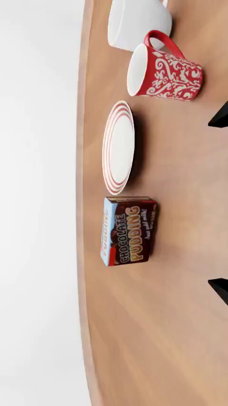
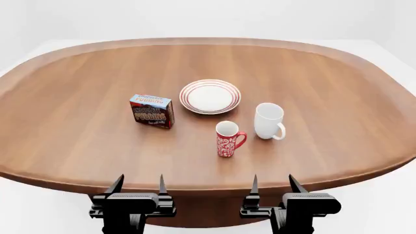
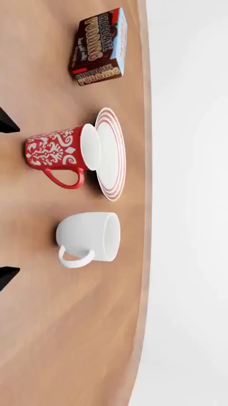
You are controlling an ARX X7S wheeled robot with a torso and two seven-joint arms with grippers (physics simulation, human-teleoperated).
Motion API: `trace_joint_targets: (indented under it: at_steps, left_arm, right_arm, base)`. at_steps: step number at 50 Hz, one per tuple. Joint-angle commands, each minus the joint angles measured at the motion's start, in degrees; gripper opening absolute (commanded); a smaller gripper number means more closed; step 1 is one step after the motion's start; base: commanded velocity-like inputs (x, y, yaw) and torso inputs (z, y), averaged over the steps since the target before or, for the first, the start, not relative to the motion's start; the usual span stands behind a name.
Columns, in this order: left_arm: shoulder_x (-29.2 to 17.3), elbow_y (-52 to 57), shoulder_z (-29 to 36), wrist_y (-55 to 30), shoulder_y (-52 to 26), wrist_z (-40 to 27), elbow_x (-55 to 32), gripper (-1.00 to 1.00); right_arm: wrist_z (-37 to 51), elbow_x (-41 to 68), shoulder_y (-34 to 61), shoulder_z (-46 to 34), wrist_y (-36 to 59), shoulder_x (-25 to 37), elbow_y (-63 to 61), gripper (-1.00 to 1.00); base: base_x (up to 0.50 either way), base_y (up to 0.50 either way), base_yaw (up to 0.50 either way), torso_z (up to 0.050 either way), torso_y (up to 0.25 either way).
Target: Put the chocolate pudding to the right of the plate.
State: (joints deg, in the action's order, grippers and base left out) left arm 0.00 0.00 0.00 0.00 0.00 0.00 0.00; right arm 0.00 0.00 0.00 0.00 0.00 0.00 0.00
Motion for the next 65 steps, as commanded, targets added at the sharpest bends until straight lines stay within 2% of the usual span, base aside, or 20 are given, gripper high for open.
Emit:
trace_joint_targets:
  at_steps: [1, 10, 11, 32, 43, 45, 49, 50, 51, 53, 55, 57, 59, 65]
  left_arm:
    - [-0.8, 0.2, 1.1, -0.2, 0.1, -1.1, -1.0, 1.00]
    - [-2.5, -0.4, 3.4, 0.4, 0.2, -3.4, -1.4, 1.00]
    - [-2.7, -0.7, 3.6, 0.5, 0.2, -3.6, -1.3, 1.00]
    - [-4.6, -1.2, 5.8, 0.8, 0.0, -5.3, -2.7, 1.00]
    - [-5.3, -0.8, 6.5, -0.5, -0.4, -6.0, -3.8, 1.00]
    - [-5.5, -0.1, 6.5, -2.1, -1.0, -6.1, -4.1, 1.00]
    - [-6.7, 9.3, 7.0, -15.1, -3.1, -5.8, -5.8, 1.00]
    - [-7.4, 15.4, 6.8, -23.1, -5.6, -5.8, -7.0, 1.00]
    - [-7.5, 15.7, 6.8, -23.4, -5.6, -5.8, -7.1, 1.00]
    - [-8.5, 24.3, 5.3, -35.6, -11.8, -5.1, -10.7, 1.00]
    - [-9.1, 28.1, 4.2, -42.3, -17.1, -5.8, -12.0, 1.00]
    - [-9.1, 29.1, 3.6, -45.3, -19.3, -6.1, -12.9, 1.00]
    - [-9.6, 29.2, 4.1, -45.7, -20.7, -6.4, -12.2, 1.00]
    - [-9.4, 26.7, 4.4, -43.0, -18.9, -6.3, -12.1, 1.00]
  right_arm:
    - [1.1, 1.2, -0.1, -0.9, 0.5, 0.9, -0.1, 1.00]
    - [2.9, 3.7, -0.3, -2.0, -0.2, 2.3, -0.2, 1.00]
    - [4.6, 1.5, -0.2, -2.5, -1.0, 2.4, 0.3, 1.00]
    - [5.8, 4.1, 0.3, -5.3, 0.7, 4.4, -1.3, 1.00]
    - [6.5, 5.5, 0.4, -5.8, 0.2, 4.9, -0.7, 1.00]
    - [6.6, 6.5, 0.9, -5.6, 2.4, 5.1, -1.7, 1.00]
    - [5.8, 8.2, 2.8, -6.3, 14.1, 7.2, -10.7, 1.00]
    - [5.3, 10.8, 4.6, -5.9, 22.5, 8.7, -18.5, 1.00]
    - [5.4, 10.9, 4.6, -5.8, 22.9, 8.8, -18.9, 1.00]
    - [6.3, 14.8, 10.5, -4.4, 38.6, 10.8, -29.7, 1.00]
    - [6.8, 19.0, 15.9, -1.8, 48.6, 11.3, -34.3, 1.00]
    - [6.7, 20.9, 17.9, 0.0, 50.8, 11.0, -34.6, 1.00]
    - [7.6, 18.1, 18.9, -2.2, 49.9, 12.4, -33.1, 1.00]
    - [7.9, 16.9, 17.6, -2.6, 46.9, 12.6, -31.6, 1.00]
  base:
    - [0.00, 0.00, 0.00, 0.000, 0.000]
    - [0.00, 0.00, 0.00, 0.000, 0.000]
    - [0.00, 0.50, 0.00, 0.000, 0.000]
    - [0.00, 0.50, 0.00, 0.000, 0.000]
    - [0.00, 0.01, 0.00, 0.000, 0.000]
    - [0.00, 0.00, 0.00, 0.000, 0.000]
    - [0.00, 0.00, 0.00, 0.000, 0.000]
    - [0.00, 0.00, 0.00, 0.000, 0.000]
    - [0.00, 0.00, 0.00, 0.000, 0.000]
    - [0.00, 0.00, 0.00, 0.000, 0.000]
    - [0.00, 0.00, 0.00, 0.000, 0.000]
    - [0.00, 0.00, 0.00, 0.000, 0.000]
    - [0.00, 0.00, 0.00, 0.000, 0.000]
    - [0.00, 0.00, 0.00, 0.000, 0.000]
